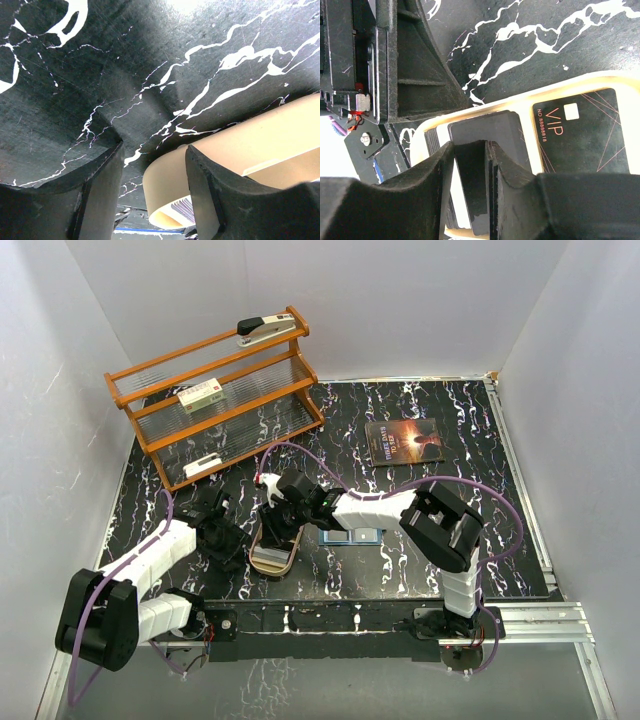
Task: Put the credit cards into the card holder
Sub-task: Pick up the credit card from the storage box.
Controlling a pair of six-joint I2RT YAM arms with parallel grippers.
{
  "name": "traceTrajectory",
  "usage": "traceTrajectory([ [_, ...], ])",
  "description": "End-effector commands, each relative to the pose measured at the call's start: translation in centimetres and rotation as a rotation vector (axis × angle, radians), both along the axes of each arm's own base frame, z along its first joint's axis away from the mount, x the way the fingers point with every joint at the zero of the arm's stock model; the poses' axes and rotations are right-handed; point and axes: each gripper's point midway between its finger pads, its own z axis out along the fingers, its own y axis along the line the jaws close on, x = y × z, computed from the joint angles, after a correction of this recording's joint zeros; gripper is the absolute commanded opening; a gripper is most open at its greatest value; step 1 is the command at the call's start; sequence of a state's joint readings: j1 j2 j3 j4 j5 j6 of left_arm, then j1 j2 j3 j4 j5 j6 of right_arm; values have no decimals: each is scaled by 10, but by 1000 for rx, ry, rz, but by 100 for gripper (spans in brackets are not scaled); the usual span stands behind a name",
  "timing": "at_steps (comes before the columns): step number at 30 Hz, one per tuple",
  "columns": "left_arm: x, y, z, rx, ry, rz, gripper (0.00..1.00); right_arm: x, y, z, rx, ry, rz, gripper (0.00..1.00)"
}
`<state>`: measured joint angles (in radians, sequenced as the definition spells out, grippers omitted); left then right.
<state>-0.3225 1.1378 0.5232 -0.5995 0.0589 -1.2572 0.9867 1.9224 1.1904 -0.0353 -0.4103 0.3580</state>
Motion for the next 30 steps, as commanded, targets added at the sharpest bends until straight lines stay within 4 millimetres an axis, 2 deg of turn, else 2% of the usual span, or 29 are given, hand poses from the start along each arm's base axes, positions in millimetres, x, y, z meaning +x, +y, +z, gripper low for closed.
traceTrajectory([
  [1, -6, 1, -3, 1, 25, 3, 50, -13, 1, 1, -3, 55, 25, 26],
  [8, -5, 1, -4, 0, 27, 1, 49, -5, -2, 5, -1, 39, -10, 16],
  [19, -2, 6, 1, 28, 9, 5, 49, 14, -12, 11, -33, -26, -96, 6],
  [26, 7, 16, 14, 88, -46, -15, 50, 27, -20, 21, -75, -83, -154, 0],
  [30, 22, 15, 31, 95, -137, -74, 51, 34, -25, 31, -94, -122, -184, 0],
])
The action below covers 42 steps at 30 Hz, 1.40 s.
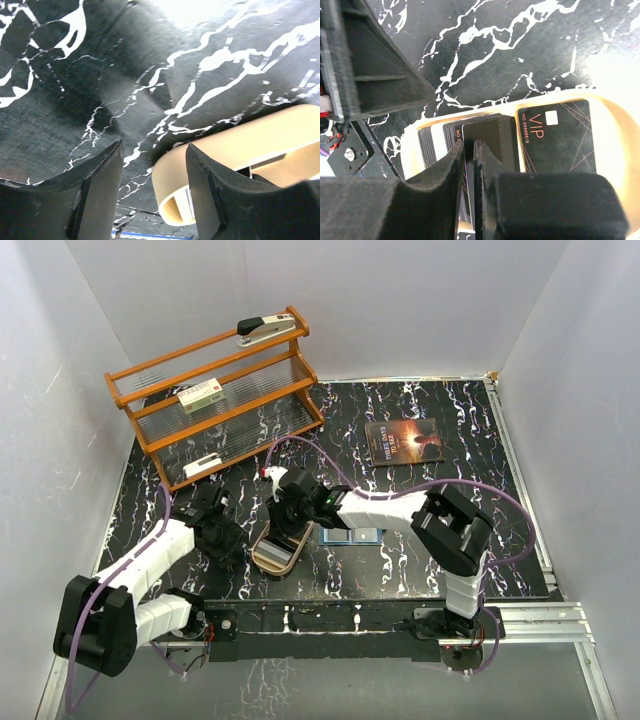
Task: Put the credit cards into the card holder
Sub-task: Pick up the credit card from the storage box.
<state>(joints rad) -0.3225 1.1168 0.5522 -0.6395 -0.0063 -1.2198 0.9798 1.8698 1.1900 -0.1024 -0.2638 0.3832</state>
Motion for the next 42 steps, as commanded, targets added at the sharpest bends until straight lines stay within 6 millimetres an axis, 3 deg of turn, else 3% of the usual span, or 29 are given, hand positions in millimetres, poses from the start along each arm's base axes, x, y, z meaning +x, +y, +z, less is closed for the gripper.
traceTrajectory([
  [1, 22, 3, 30, 28, -133, -72, 51, 16, -11, 26, -37, -77, -56, 0],
  [8, 47, -12, 70, -23, -349, -225, 54, 28, -21, 27, -97, -133, -103, 0],
  [14, 54, -24, 94, -51, -470, -390, 56, 30, -24, 31, -107, -149, -108, 0],
  [21, 50, -43, 132, -142, -673, -519, 62, 37, -27, 56, -89, -198, -128, 0],
  [27, 44, -53, 138, -207, -693, -550, 64, 32, -30, 88, 7, -218, -149, 0],
  [32, 39, -69, 149, -328, -726, -555, 65, 30, -35, 100, 46, -208, -184, 0],
  [37, 32, -89, 168, -491, -790, -568, 69, 29, -52, 125, 134, -153, -265, 0],
  [42, 27, -107, 187, -663, -862, -585, 69, 29, -79, 169, 323, -127, -408, 0],
])
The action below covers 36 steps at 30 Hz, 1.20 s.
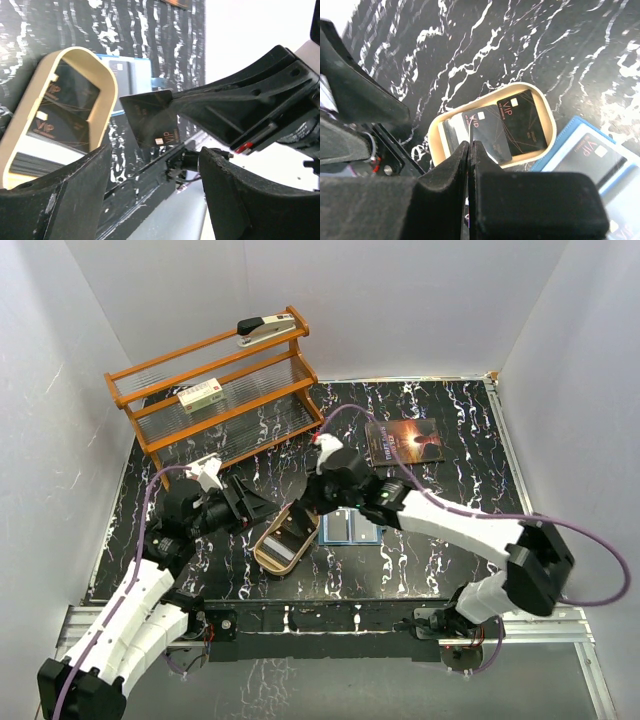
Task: Put the credit cards into the card holder
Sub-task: Pick up the credit card from the storage box, then insert the credit card into the card holder.
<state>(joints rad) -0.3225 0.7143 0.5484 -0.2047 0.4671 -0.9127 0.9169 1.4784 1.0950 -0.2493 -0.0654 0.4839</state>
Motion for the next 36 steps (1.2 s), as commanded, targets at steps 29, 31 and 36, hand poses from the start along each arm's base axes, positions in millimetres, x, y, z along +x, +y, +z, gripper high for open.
traceTrajectory([
  [29, -10, -54, 90, -558, -207, -305, 28, -19, -32, 146, 705, -2, -200, 0],
  [31, -6, -54, 85, -546, -193, -280, 21, -19, -30, 141, 700, 13, -200, 0],
  [36, 0, -51, 74, -540, -171, -230, 0, -20, -26, 135, 696, 37, -190, 0],
])
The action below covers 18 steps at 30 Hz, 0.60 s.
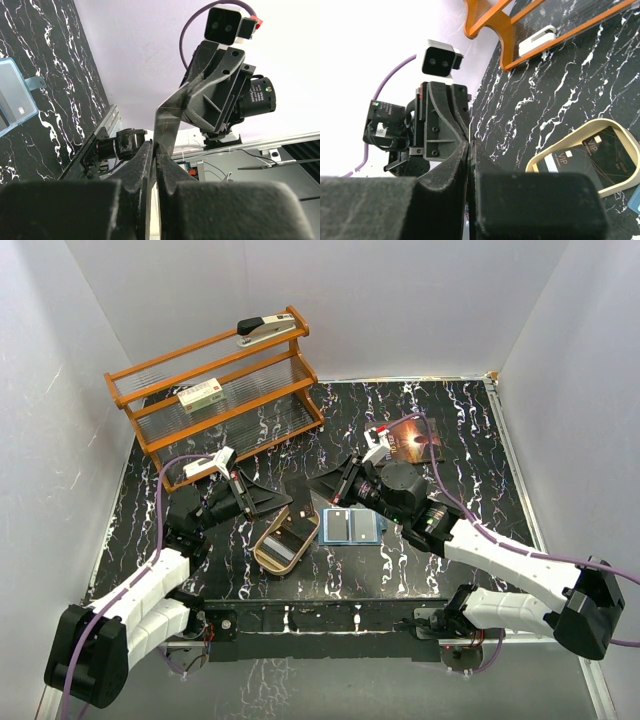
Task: Put the credit cards into the card holder
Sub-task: Insert the credit card into the card holder.
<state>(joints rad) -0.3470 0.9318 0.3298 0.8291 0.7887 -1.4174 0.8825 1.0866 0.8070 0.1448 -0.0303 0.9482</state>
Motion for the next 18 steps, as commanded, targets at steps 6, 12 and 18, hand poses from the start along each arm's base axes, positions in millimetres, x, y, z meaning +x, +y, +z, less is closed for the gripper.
traceTrajectory([
  [6, 7, 2, -6, 25, -10, 44, 0, 0, 2, 7, 19, -17, 6, 2],
  [12, 10, 1, -17, 60, 2, 44, 0, 0, -5, -10, -34, 11, -10, 35],
  [18, 15, -3, -33, 141, 23, 24, 0, 3, -31, -25, -151, 11, -92, 52],
])
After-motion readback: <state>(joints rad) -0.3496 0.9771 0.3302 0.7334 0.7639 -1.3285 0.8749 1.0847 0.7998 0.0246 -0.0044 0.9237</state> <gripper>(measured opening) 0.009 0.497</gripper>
